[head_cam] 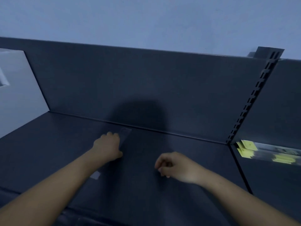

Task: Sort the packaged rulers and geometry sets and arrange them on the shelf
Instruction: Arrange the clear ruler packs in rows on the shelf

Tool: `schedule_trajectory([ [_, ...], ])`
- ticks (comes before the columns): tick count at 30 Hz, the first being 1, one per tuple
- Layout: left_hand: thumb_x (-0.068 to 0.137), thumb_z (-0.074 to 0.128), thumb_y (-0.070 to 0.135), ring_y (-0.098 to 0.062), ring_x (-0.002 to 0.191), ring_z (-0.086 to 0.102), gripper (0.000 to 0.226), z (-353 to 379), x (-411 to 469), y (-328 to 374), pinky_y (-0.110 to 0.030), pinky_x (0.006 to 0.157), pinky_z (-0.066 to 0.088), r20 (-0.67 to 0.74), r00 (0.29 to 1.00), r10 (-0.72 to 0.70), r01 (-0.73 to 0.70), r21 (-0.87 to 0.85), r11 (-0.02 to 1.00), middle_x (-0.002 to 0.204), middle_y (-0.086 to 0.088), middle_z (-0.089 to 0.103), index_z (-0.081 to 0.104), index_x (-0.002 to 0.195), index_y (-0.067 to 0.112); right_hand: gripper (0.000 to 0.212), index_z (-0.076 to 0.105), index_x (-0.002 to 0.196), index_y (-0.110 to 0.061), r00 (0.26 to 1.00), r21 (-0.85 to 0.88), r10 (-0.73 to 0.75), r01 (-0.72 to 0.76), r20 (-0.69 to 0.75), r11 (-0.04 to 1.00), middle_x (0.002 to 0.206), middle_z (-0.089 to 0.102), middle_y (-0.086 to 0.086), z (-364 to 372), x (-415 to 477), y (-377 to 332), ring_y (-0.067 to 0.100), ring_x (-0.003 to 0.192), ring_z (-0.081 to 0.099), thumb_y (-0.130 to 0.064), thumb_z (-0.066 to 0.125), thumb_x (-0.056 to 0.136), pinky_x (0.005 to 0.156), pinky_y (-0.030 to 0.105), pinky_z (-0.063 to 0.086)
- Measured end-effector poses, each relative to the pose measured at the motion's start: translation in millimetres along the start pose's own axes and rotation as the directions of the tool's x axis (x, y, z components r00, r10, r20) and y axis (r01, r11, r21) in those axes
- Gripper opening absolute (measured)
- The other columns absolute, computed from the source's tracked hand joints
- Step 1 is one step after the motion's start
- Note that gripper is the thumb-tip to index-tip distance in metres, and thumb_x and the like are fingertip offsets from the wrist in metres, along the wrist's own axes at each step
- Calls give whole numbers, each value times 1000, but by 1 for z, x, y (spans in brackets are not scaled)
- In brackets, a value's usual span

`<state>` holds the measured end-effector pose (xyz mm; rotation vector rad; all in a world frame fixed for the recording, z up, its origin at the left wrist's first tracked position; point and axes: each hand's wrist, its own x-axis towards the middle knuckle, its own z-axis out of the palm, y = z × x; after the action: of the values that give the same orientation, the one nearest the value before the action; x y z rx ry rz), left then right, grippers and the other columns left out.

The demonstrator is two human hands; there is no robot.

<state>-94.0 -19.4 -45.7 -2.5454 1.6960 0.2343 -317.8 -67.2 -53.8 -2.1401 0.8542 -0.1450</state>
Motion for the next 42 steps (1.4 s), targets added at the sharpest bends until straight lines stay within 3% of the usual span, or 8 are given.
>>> schedule_trajectory([
  [7,80,64,22,-15,80,47,24,-9,19,-13,-25,64,38,41,986,159,-159,4,987,82,3,43,42,81,15,33,53,71,-36,993,-21,34,-37,-117,999,68,56,-12,17,17,-13,0,62,51,-6,54,84,63,15,44],
  [14,87,55,7,-25,116,42,44,-3,35,-17,-30,90,44,25,977,211,-212,127,969,130,-12,35,37,127,8,32,54,72,-34,969,-7,117,-121,-216,993,74,54,-18,26,18,-23,-4,70,51,-6,54,86,65,5,40],
  [20,89,42,2,-22,105,56,20,-5,28,-21,-28,78,43,-139,927,348,-319,197,927,118,-7,55,51,105,12,22,55,81,-28,941,96,209,-190,-266,977,72,58,-8,26,10,-26,4,65,52,-8,53,89,68,21,47],
  [23,91,41,9,-20,100,59,18,-6,10,-2,-28,70,37,-298,804,515,-477,192,857,110,0,59,55,100,17,26,45,110,-21,877,435,346,-182,-333,882,71,61,3,31,2,-33,11,57,54,-37,55,92,53,22,46],
  [25,82,62,16,-12,79,63,12,-5,-5,15,-23,57,36,-452,581,677,-656,232,718,90,6,63,61,92,22,37,47,113,-18,839,716,455,-120,-297,688,69,62,9,28,-7,-37,17,56,56,-47,53,91,50,25,44],
  [30,42,83,7,-8,46,51,45,7,-26,61,-19,35,35,-486,276,829,-804,356,476,62,10,56,68,81,24,17,56,107,-2,682,866,579,166,-447,472,62,57,9,15,-46,-26,16,51,48,-5,44,95,49,24,37],
  [34,51,82,10,-9,53,53,35,4,-35,93,-21,39,41,-571,276,773,-847,236,476,68,9,56,65,81,20,12,53,104,-9,507,773,593,297,-625,561,62,56,9,1,-95,-7,16,50,49,-3,45,96,48,25,38],
  [42,84,67,34,-5,66,49,14,-8,-78,184,-22,68,41,-258,619,741,-632,-724,276,74,5,56,63,87,21,22,57,100,5,307,592,510,321,-804,739,45,47,0,-34,-213,56,7,41,39,-16,48,96,41,16,33],
])
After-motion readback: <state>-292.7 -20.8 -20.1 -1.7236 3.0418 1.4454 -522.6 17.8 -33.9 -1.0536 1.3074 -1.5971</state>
